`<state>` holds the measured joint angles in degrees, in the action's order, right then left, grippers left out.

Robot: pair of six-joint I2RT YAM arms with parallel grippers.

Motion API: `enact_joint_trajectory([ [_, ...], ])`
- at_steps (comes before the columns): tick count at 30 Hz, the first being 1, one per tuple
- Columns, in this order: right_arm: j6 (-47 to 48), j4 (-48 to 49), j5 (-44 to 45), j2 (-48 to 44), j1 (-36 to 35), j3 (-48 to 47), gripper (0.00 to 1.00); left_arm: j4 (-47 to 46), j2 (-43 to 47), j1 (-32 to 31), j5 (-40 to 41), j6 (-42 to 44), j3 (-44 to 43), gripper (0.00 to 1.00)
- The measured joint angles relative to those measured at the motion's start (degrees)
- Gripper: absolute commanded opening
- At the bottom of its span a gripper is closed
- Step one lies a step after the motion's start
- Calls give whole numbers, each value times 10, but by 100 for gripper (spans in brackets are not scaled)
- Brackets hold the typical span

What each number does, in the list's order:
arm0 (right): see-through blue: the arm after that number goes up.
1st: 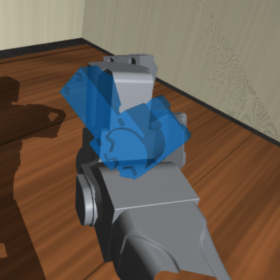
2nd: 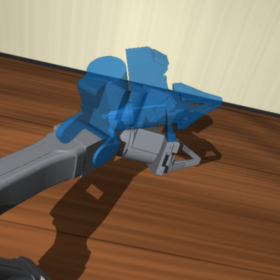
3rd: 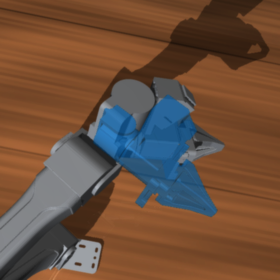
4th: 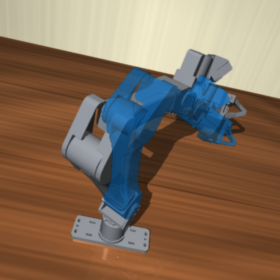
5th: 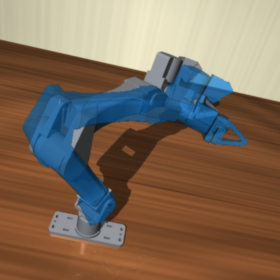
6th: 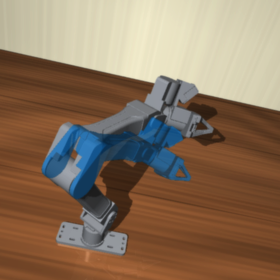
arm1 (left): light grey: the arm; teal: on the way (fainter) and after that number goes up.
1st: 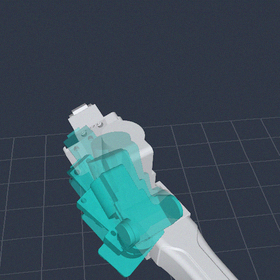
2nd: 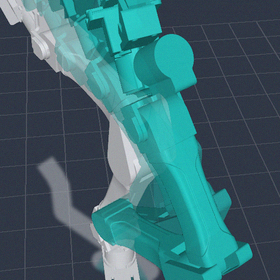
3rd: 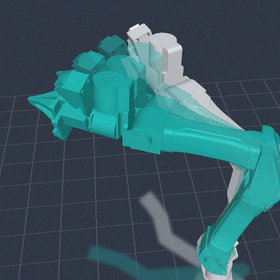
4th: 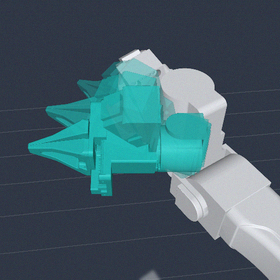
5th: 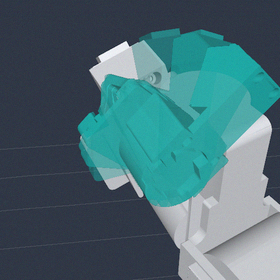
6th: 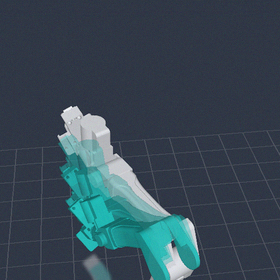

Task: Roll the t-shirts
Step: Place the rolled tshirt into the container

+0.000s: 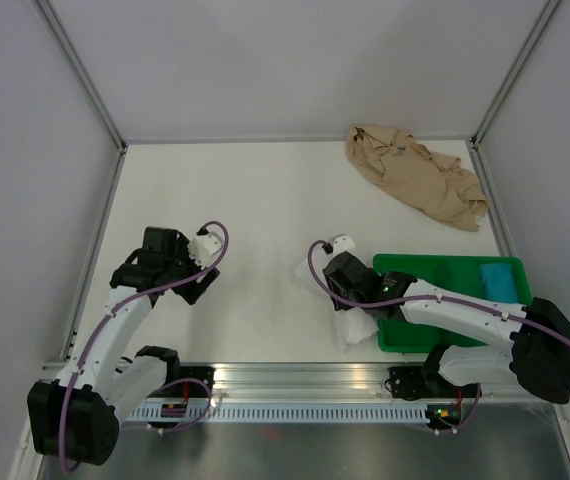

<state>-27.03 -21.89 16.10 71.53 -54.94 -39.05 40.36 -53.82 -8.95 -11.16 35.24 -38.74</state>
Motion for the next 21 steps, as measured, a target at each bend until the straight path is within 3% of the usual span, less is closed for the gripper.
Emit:
enact_joint_trajectory([
  [4, 7, -43, 43, -24, 17, -48, 0, 2, -3, 0, 0, 0, -8, 85],
  [13, 17, -188, 227, -94, 53, -135, 0, -16, -94, 0, -35, -29, -124, 84],
  [21, -10, -325, 323, -54, 91, -210, 0, -36, -94, 0, -77, -29, -141, 84],
])
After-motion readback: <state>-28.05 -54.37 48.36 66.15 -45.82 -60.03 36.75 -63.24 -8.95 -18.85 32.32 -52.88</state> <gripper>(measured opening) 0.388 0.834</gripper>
